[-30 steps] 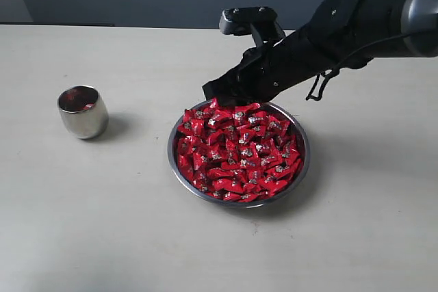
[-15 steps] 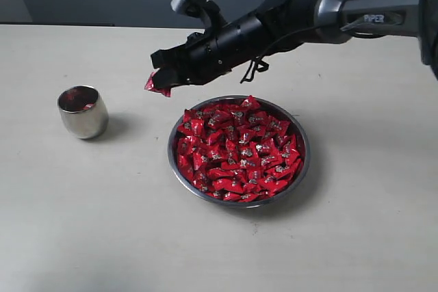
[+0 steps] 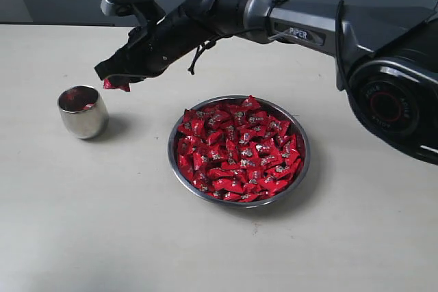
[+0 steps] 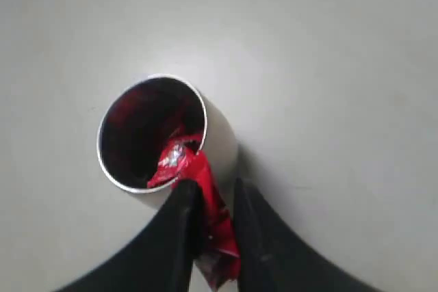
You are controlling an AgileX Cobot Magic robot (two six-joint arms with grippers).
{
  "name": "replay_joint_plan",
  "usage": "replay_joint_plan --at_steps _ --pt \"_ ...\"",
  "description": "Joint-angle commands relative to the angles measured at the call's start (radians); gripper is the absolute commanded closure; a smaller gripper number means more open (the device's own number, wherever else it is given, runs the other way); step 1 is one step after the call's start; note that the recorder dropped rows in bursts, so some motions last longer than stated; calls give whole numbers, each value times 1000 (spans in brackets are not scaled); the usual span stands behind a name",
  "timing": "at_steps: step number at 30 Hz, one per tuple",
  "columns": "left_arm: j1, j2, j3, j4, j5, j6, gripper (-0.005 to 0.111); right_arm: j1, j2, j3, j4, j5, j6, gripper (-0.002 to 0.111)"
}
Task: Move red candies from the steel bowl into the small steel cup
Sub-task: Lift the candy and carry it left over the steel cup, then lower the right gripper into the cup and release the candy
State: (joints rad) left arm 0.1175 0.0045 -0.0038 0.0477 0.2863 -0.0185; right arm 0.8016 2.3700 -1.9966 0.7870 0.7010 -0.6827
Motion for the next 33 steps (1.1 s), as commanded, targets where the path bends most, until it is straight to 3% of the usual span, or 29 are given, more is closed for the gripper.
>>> replay_joint_plan --at_steps 1,14,33 --pt "1 -4 4 -2 -2 -1 106 38 10 -53 -99 -47 5 109" --pt "1 -4 4 -2 -2 -1 106 74 84 -143 -132 -48 -25 109" --pt "1 -4 4 -2 -2 -1 106 118 84 -142 -127 -91 -136 109"
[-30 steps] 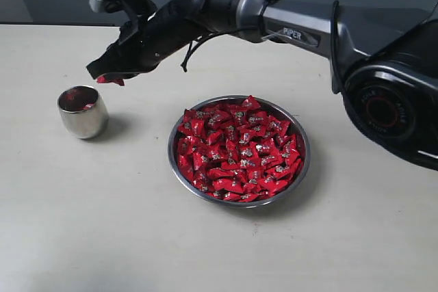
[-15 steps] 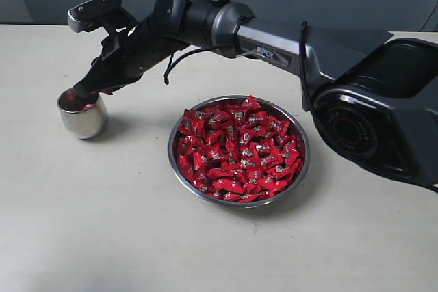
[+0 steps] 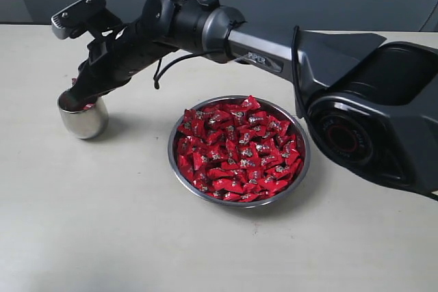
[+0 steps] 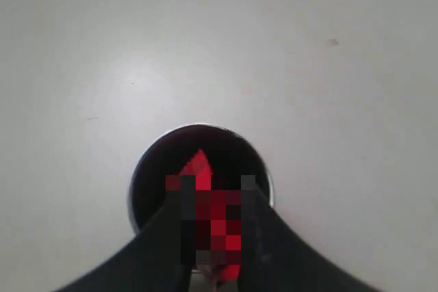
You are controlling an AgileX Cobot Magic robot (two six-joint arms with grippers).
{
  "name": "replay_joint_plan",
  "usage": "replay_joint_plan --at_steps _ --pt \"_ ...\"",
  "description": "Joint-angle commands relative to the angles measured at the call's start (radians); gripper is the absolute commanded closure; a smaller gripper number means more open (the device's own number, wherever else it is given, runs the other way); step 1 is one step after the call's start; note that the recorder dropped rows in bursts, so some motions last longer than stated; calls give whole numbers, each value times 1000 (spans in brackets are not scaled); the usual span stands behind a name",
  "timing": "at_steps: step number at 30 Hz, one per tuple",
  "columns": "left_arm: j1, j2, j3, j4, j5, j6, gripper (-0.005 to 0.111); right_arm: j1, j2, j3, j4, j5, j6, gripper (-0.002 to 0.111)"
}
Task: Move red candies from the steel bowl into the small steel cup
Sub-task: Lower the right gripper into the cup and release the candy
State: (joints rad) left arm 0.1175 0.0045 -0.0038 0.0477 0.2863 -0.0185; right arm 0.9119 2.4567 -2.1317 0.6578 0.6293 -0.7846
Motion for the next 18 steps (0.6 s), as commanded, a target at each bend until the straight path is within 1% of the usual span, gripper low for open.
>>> replay_joint_plan --at_steps 1,4,18 --pt "1 -4 4 -2 -2 -1 106 7 -3 -7 -1 -19 -37 109" --pt "1 -4 4 -2 -2 -1 106 7 -3 -7 -5 -15 -88 109" --pt "1 -4 4 -2 -2 -1 106 7 -3 -7 4 -44 -140 109"
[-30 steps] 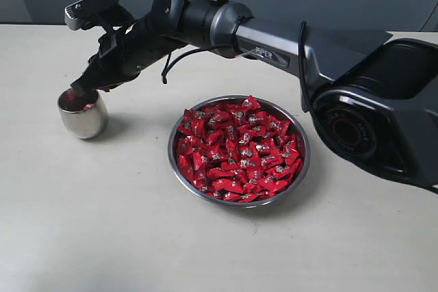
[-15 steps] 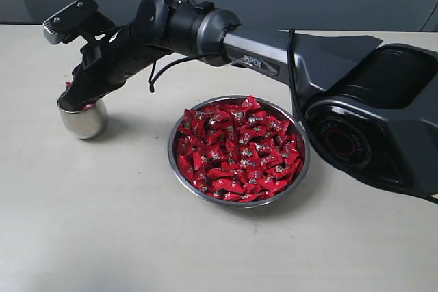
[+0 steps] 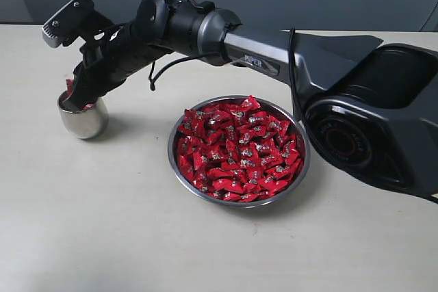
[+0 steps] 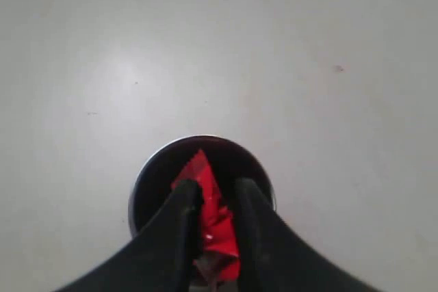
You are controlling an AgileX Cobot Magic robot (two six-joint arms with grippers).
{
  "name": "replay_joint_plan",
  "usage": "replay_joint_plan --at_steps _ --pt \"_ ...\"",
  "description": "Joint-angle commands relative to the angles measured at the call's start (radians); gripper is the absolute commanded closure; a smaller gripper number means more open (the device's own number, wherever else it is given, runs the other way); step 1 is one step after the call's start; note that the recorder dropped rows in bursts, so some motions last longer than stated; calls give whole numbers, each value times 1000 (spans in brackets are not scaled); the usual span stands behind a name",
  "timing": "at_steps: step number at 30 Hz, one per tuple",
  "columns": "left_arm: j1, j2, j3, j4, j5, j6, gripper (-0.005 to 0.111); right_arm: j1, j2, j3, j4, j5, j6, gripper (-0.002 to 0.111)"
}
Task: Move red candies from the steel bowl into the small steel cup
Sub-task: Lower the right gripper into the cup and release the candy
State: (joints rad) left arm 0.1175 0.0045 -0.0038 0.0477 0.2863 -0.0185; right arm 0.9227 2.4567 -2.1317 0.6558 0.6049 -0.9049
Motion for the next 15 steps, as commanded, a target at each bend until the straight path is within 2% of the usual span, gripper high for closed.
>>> replay_joint_plan --at_steps 1,15 --pt "1 -4 4 -2 -2 -1 106 -4 -3 -7 11 -21 -20 109" --pt "1 -4 4 -2 -2 -1 106 -4 -3 -7 37 -31 -22 109"
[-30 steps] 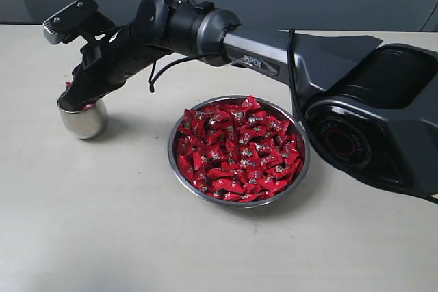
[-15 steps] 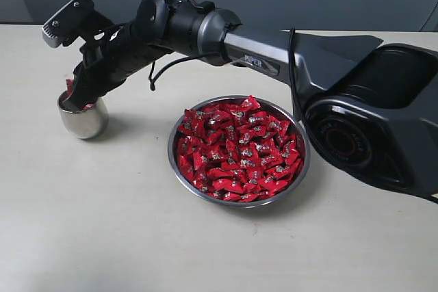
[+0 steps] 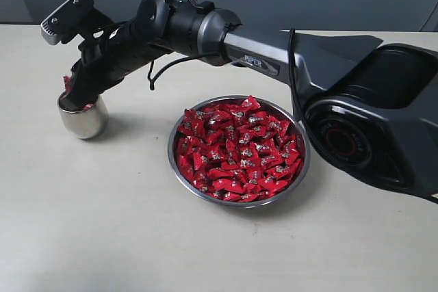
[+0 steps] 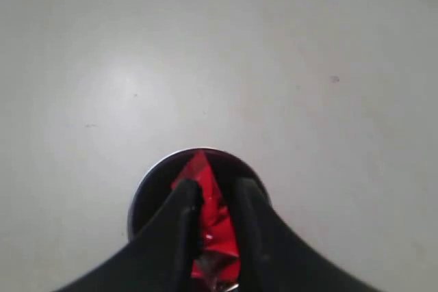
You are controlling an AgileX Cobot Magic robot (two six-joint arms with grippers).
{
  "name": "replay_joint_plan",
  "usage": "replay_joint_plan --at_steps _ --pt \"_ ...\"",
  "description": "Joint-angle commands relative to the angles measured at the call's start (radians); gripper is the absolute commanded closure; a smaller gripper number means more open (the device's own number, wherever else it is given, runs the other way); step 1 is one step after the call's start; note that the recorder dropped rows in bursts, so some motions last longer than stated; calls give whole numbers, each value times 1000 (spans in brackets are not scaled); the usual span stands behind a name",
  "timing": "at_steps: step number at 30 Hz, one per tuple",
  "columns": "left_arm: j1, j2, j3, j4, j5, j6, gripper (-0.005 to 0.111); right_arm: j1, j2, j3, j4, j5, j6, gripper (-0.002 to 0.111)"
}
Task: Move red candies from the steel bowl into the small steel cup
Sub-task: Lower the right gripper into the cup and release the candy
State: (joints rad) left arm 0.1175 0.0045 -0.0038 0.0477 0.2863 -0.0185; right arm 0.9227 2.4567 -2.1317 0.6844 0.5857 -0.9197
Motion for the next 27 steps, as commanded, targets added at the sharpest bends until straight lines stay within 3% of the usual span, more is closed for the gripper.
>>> replay_joint_plan --at_steps 1,11,13,17,19,27 --pt "1 -4 4 -2 -2 -1 106 -4 -3 -7 11 -14 -7 109" --pt "1 -4 4 -2 -2 -1 106 -4 -3 -7 23 -31 -7 108" --pt "1 -4 4 -2 -2 -1 106 -4 -3 -7 23 -22 -7 100" --pt "1 -4 4 -2 -2 -1 106 -4 -3 -7 23 -24 -7 70" --pt "1 -4 4 -2 -2 -1 106 -4 -3 -7 23 -33 -4 62" --pt "1 -4 4 -2 -2 -1 106 -4 -3 -7 19 -33 -4 63"
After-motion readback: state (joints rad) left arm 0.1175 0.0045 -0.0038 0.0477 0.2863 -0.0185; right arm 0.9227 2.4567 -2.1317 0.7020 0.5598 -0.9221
